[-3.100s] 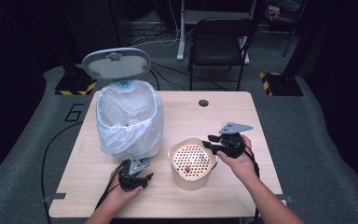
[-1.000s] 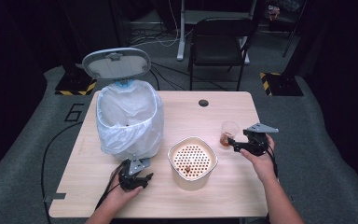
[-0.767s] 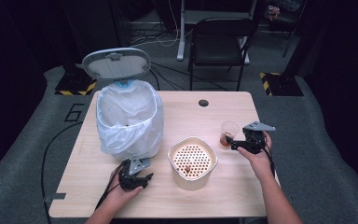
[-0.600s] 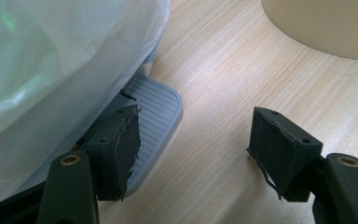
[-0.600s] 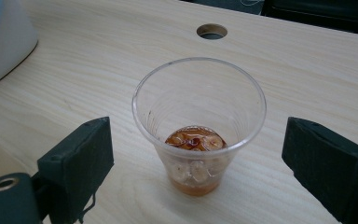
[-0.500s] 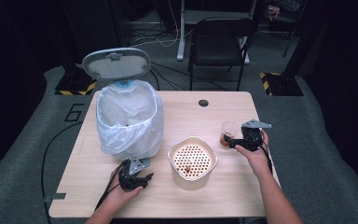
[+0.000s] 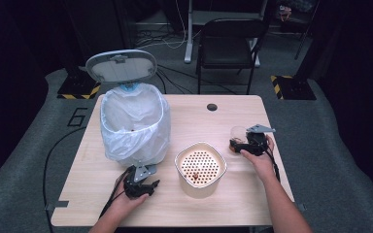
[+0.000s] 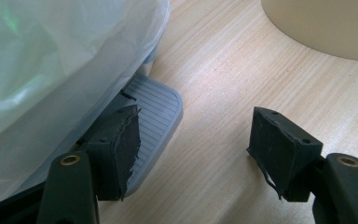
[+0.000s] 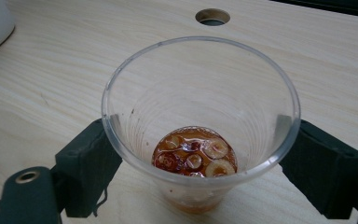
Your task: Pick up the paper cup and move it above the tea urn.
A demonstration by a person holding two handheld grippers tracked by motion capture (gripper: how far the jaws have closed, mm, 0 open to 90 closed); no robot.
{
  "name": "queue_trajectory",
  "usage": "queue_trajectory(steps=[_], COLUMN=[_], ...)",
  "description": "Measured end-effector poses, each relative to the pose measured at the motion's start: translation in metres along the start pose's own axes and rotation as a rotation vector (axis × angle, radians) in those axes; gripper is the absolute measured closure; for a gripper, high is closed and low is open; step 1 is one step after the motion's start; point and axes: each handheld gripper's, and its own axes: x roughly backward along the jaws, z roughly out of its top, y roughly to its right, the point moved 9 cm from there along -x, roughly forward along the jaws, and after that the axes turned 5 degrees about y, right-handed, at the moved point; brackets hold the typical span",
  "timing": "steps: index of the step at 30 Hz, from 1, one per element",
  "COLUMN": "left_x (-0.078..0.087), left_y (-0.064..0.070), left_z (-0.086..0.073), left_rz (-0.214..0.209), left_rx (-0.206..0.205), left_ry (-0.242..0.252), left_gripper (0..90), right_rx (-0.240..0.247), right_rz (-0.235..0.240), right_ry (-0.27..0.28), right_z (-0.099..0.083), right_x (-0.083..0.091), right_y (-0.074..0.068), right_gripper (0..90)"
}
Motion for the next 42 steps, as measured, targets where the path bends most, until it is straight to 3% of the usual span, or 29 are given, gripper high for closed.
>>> queue_trajectory(steps=[16,22,33,42], left_x=[0.0,0.0,0.0,0.0], left_y=[0.0,0.0,0.0,0.001], left_z=[0.0,0.0,0.0,0.0], left_rz=[0.0,0.001,0.001,-0.007], left_rx=[0.0,0.0,-0.001,0.009], left_ry=[0.0,0.0,0.0,0.002], left_gripper=[33.5,33.5,33.5,33.5], right_rx=[-0.004,0.024,0.033,0.077], right_rz=[0.03,0.021,0.037,0.047], right_ry=[0.012,-0.025,-0.027,-0.016], right_z=[0.001,0.005,0.006,0.008], right_x=[-0.006,-0.011,-0.011,-0.009], right_y=[-0.002,-0.005,-0.01,-0.014], right_gripper=[26.4,30.0,39.5,44.0])
